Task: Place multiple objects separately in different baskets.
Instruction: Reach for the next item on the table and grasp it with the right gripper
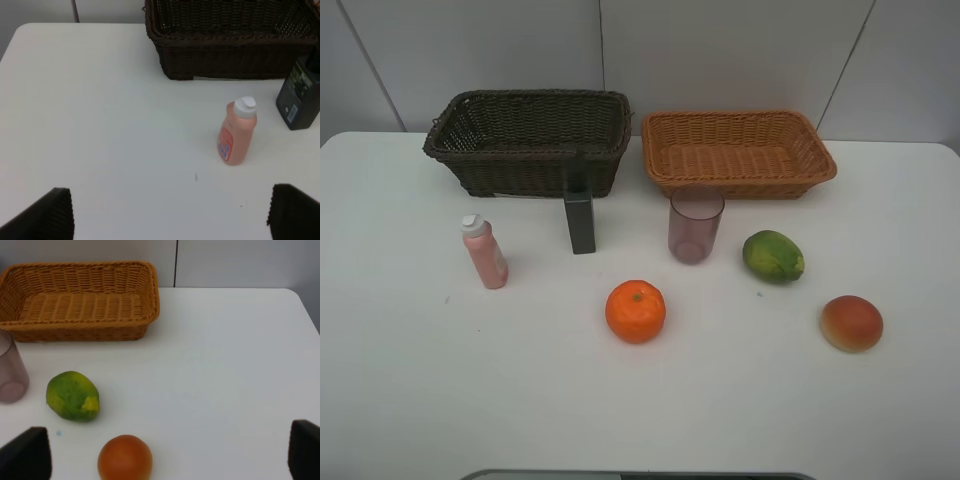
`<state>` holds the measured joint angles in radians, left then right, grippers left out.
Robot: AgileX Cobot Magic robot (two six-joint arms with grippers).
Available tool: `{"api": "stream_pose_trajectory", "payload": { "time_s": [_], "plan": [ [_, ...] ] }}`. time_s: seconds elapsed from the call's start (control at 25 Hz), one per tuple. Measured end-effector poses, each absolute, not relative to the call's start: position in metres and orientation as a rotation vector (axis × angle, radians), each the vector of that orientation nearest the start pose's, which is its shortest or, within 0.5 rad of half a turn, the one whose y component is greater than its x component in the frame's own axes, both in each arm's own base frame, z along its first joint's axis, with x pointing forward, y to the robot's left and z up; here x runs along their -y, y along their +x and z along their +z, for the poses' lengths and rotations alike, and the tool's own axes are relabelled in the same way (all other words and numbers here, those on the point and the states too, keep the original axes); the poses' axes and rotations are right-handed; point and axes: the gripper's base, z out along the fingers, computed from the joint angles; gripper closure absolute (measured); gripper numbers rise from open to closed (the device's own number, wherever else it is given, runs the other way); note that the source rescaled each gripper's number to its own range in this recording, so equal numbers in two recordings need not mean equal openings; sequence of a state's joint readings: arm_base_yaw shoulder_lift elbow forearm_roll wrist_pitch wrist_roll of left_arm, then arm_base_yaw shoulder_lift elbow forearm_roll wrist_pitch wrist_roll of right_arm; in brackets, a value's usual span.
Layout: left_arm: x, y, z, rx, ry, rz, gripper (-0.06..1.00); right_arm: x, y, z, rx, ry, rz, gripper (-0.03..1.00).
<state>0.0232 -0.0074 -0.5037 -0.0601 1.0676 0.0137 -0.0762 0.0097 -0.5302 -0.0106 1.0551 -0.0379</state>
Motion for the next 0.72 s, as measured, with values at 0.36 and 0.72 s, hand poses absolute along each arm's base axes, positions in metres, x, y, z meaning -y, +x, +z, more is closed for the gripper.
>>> {"api": "stream_pose_trajectory", "payload": {
  "time_s": [0.36, 0.72],
  "plan": [
    [0.005, -0.007, 0.278, -2.039, -0.006, -0.049, -0.06, 0.004, 0.050, 0.288, -2.312, 0.044, -0.058, -0.03],
    [0.005, -0.007, 0.278, -2.039, -0.006, -0.049, -0.06, 0.010, 0.137, 0.285, -2.464, 0.047, -0.050, -0.03]
  ]
}}
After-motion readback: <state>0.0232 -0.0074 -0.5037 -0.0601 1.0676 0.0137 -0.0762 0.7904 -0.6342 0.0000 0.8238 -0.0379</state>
